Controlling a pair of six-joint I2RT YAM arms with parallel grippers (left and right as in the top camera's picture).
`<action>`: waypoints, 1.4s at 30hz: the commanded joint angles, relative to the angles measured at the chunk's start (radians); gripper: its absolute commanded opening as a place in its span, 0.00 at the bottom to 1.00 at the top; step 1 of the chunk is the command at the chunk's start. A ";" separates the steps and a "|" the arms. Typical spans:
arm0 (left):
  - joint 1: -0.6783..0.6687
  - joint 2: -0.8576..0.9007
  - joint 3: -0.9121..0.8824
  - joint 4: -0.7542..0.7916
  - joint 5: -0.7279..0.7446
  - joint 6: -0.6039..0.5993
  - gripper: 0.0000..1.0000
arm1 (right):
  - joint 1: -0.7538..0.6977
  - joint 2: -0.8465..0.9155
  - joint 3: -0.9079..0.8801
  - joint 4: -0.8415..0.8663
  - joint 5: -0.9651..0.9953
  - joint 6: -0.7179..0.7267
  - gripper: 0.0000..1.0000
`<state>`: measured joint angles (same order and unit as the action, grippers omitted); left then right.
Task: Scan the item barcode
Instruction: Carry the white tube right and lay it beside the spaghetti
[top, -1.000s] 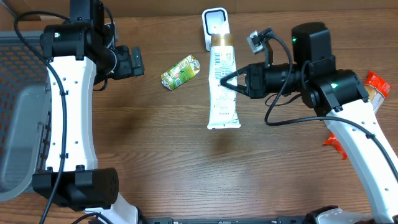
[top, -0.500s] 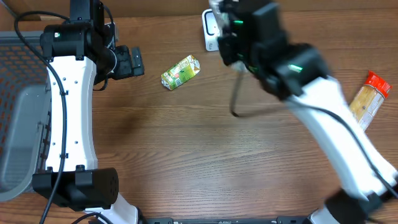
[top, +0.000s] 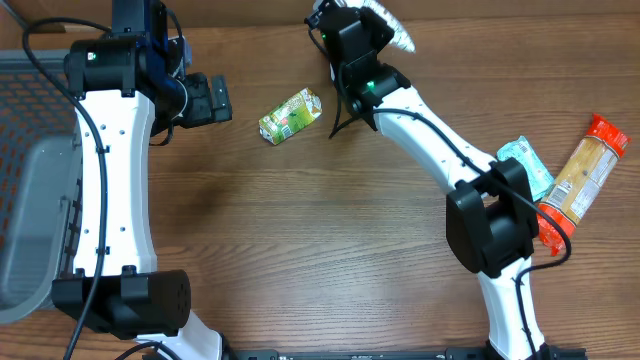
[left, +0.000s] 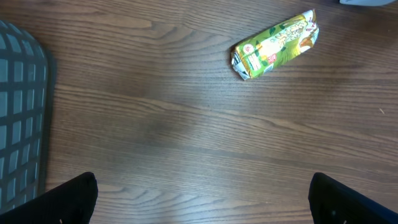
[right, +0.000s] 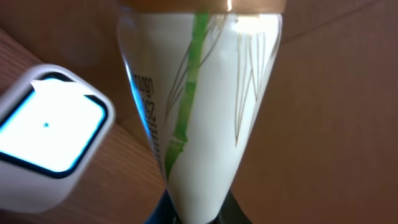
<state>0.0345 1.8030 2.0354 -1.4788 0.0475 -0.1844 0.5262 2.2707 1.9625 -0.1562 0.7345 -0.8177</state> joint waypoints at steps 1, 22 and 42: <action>0.004 0.010 0.000 -0.001 0.000 -0.010 1.00 | -0.025 0.044 0.027 0.060 0.048 -0.174 0.04; 0.004 0.010 0.000 -0.001 0.000 -0.010 1.00 | -0.033 0.129 0.024 0.066 -0.124 -0.182 0.04; 0.004 0.010 0.000 -0.001 0.000 -0.010 1.00 | -0.079 -0.441 0.025 -0.559 -0.590 0.587 0.04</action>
<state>0.0345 1.8030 2.0354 -1.4788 0.0479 -0.1848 0.4900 2.0853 1.9488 -0.6537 0.3805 -0.5053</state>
